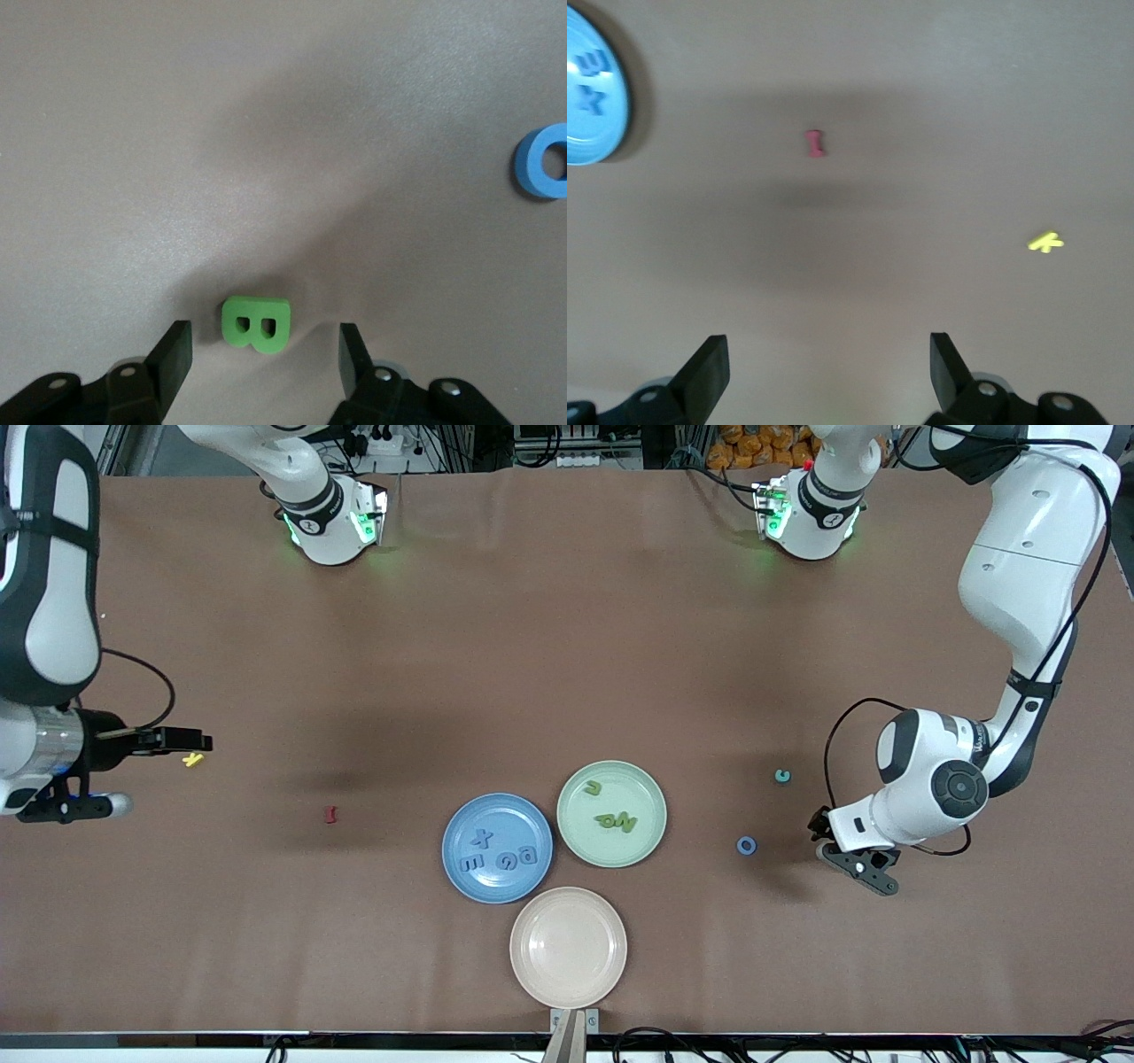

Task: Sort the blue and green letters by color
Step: 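Lower the left gripper over the green B while the right gripper withdraws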

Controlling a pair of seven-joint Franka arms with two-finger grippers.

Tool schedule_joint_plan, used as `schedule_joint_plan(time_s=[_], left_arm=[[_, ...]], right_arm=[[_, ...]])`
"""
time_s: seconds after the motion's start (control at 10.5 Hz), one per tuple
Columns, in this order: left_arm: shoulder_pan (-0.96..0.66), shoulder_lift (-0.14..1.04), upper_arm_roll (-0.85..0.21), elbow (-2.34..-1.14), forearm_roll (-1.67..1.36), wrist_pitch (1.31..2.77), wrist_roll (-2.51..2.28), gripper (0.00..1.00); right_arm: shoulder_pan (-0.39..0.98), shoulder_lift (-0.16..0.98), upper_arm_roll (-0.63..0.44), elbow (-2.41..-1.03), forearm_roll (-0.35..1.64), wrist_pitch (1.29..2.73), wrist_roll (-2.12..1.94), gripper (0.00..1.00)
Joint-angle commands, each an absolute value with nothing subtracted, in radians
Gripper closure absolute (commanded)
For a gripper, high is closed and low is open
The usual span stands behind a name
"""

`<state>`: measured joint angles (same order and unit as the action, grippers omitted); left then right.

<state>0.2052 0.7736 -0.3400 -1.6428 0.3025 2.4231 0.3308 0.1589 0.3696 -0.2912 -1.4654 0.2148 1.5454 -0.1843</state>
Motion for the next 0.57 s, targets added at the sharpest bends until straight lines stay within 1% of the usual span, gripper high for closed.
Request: schedule_joint_plan(time_s=[0.0,0.19,0.38,0.47], left_arm=[[0.203,0.782,-0.339,-1.629,0.327,2.404,0.341,0.28],[0.202,0.795,-0.339,-1.629,0.327,2.404,0.342,0.31],[0.202,0.796,-0.336,-1.629,0.325,2.404,0.341,0.32],[0.202,0.796,-0.336,-1.629,0.325,2.404,0.339,0.33]], right_arm=[[0.045,0.152,-0.149,-1.652,0.167,1.62,-0.141,0.0],[0.031,0.06,-0.126,-1.687,0.118,1.626,-0.141,0.0],[-0.038,-0.017,-0.017,-1.69,0.085,1.62,-0.076,0.0],[-0.041,-0.038,0.021,-1.686,0.04,1.617,0.004,0.0]])
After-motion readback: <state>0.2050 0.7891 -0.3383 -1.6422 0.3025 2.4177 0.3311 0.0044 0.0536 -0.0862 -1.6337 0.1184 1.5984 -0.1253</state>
